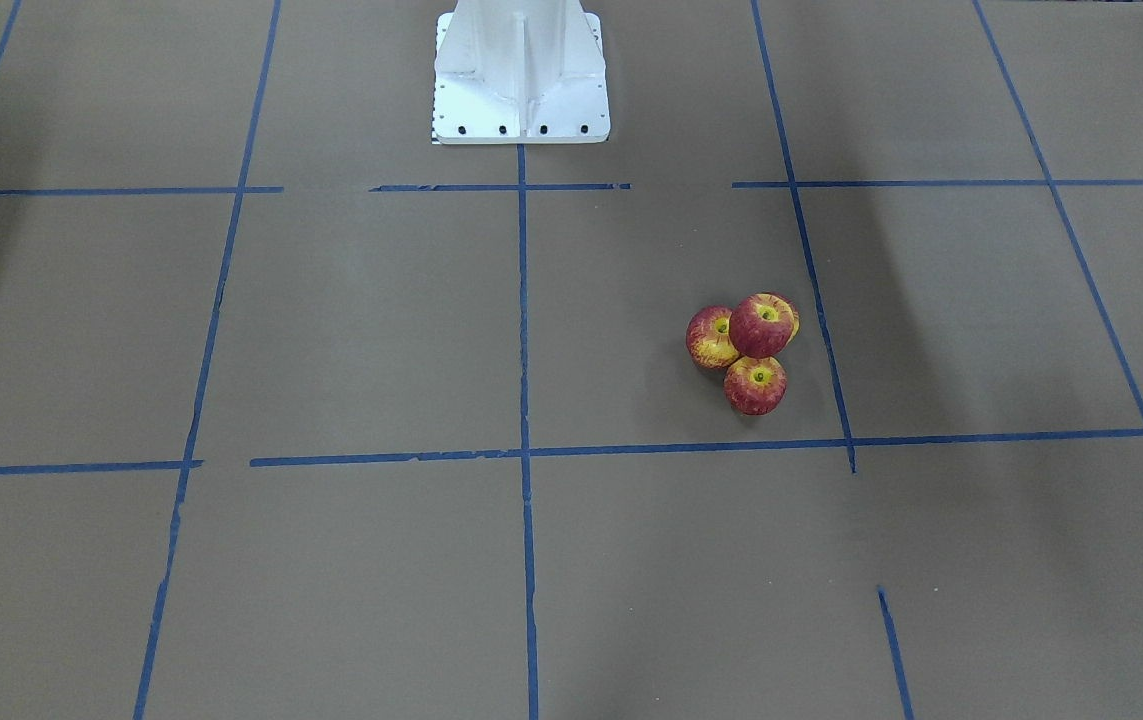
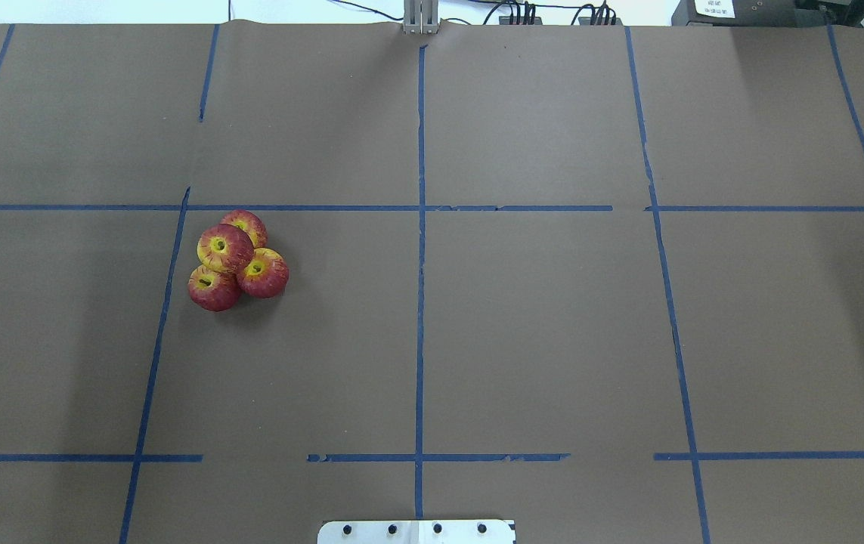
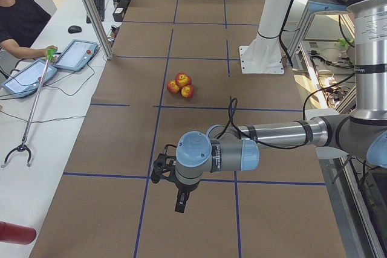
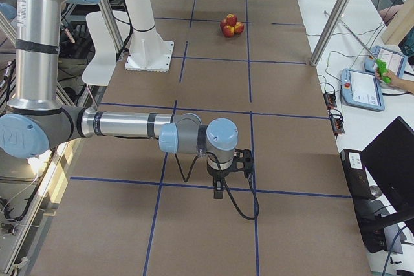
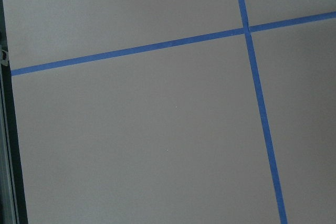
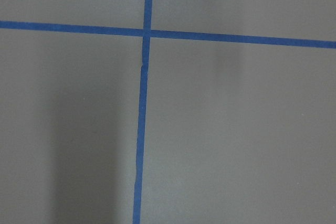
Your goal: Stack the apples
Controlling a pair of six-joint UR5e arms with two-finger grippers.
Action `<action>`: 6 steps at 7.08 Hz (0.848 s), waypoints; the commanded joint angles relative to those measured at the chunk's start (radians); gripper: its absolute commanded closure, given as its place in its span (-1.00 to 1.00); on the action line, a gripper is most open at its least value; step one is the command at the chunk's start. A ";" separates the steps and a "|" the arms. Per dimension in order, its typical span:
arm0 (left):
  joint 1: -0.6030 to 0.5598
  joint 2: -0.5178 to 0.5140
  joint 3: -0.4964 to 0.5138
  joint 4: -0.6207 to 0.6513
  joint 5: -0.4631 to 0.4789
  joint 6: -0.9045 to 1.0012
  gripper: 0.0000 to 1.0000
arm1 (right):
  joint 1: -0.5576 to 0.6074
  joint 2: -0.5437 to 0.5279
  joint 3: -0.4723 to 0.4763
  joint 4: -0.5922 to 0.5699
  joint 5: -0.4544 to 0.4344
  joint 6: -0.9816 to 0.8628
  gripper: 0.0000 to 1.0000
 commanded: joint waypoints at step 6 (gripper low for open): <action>0.003 -0.014 -0.029 0.136 0.004 0.003 -1.00 | 0.000 0.000 0.000 0.000 0.000 0.000 -1.00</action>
